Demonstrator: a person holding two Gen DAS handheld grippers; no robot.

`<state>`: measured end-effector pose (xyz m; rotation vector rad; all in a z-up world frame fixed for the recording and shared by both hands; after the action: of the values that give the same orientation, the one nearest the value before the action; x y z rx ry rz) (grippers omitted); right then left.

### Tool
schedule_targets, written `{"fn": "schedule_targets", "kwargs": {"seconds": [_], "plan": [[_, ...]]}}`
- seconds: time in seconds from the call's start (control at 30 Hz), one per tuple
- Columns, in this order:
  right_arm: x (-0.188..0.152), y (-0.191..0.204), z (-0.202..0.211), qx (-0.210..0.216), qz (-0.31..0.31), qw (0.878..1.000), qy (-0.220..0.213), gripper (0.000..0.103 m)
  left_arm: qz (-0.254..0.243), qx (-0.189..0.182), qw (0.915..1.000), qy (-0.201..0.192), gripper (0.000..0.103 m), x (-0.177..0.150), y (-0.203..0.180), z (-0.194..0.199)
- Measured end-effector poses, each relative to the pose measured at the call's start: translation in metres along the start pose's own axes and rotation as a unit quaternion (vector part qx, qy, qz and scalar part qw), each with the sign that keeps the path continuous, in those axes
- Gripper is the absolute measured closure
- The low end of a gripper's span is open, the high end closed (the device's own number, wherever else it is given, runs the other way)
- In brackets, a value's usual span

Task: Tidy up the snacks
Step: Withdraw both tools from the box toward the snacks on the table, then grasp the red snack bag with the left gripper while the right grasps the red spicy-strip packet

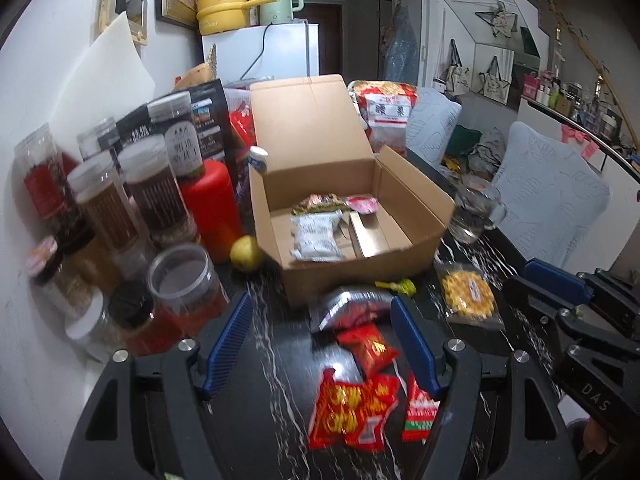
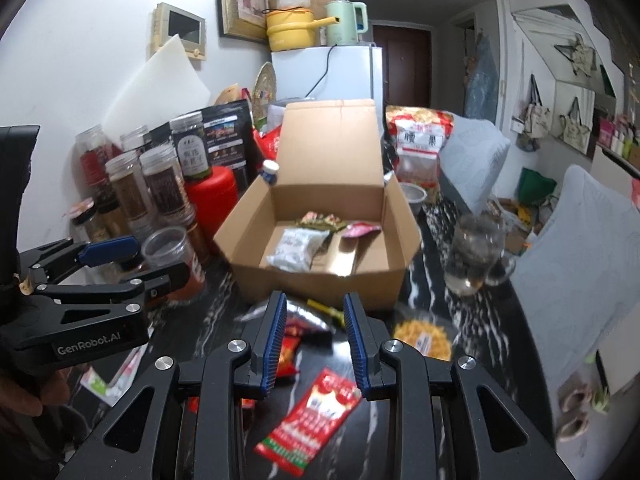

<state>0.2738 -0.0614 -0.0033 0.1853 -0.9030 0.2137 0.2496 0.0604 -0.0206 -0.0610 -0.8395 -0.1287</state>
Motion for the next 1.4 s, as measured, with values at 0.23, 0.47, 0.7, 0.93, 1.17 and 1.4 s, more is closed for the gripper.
{"fn": "schedule_targets", "kwargs": {"seconds": [0.23, 0.47, 0.7, 0.93, 1.17, 1.4], "plan": [[-0.040, 0.000, 0.002, 0.002, -0.021, 0.999, 0.024, 0.073, 0.001, -0.015, 0.9997, 0.020, 0.032, -0.034, -0.007, 0.001], [-0.073, -0.003, -0.009, -0.003, -0.044, 0.998, 0.054, 0.073, 0.007, -0.037, 0.9982, 0.046, 0.032, -0.062, -0.013, -0.013], [-0.099, -0.006, -0.026, -0.003, -0.062, 0.994, 0.085, 0.073, 0.006, -0.068, 0.9957, 0.064, 0.032, -0.084, -0.023, -0.024], [-0.122, -0.009, -0.040, -0.003, -0.074, 0.991, 0.111, 0.061, -0.002, -0.076, 0.9928, 0.092, 0.032, -0.105, -0.034, -0.043], [-0.137, -0.022, -0.052, -0.010, -0.094, 0.987, 0.132, 0.054, -0.005, -0.071, 0.9897, 0.124, 0.020, -0.116, -0.032, -0.073], [-0.142, -0.019, -0.068, -0.004, -0.095, 0.984, 0.152, 0.044, -0.005, -0.059, 0.9865, 0.152, 0.020, -0.127, -0.025, -0.100]]}}
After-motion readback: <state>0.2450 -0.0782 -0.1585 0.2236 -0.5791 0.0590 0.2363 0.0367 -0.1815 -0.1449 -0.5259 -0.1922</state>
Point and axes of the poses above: each gripper's, at about its wrist camera, not at the fingertips, and z roughly against the way its jaws point, y to its left, x to its top, the point moved 9 cm from there along -z, roughly the way its jaws point
